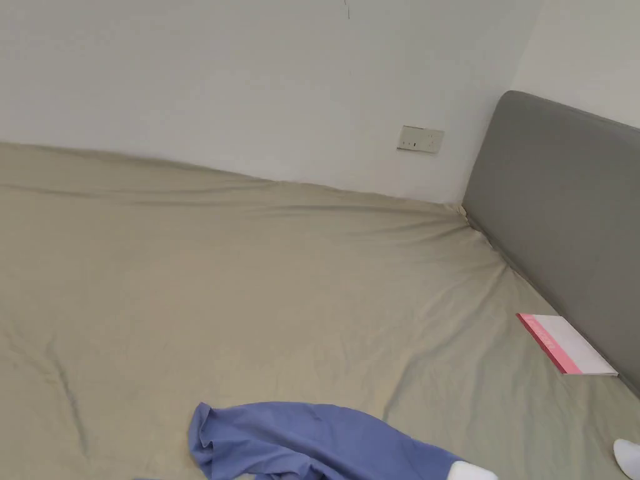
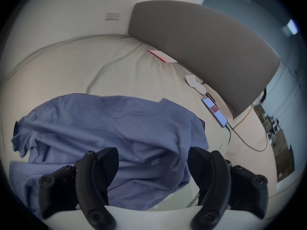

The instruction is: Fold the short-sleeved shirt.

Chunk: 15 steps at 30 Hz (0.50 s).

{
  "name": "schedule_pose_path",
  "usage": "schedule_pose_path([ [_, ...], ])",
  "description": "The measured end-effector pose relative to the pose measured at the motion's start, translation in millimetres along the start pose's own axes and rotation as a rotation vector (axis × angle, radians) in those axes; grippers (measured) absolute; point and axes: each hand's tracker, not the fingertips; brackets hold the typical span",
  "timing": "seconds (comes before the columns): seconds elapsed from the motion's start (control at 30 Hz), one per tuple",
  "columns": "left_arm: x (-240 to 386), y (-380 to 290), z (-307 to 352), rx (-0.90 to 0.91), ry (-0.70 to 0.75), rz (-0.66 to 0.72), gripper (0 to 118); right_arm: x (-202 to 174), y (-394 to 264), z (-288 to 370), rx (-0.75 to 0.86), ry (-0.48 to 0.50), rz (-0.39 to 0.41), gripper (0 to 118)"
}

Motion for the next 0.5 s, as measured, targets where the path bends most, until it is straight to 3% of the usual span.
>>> schedule_pose_path([
  [0.23, -81, 13, 138, 0.249, 0.119, 0.088, 89, -35, 12, 8, 0.033, 0.079, 0.007, 9],
  [0.5, -210, -54, 340, 0.416, 0.364, 0.288, 89, -99, 20, 28, 0.053, 0.231, 0.029, 9],
])
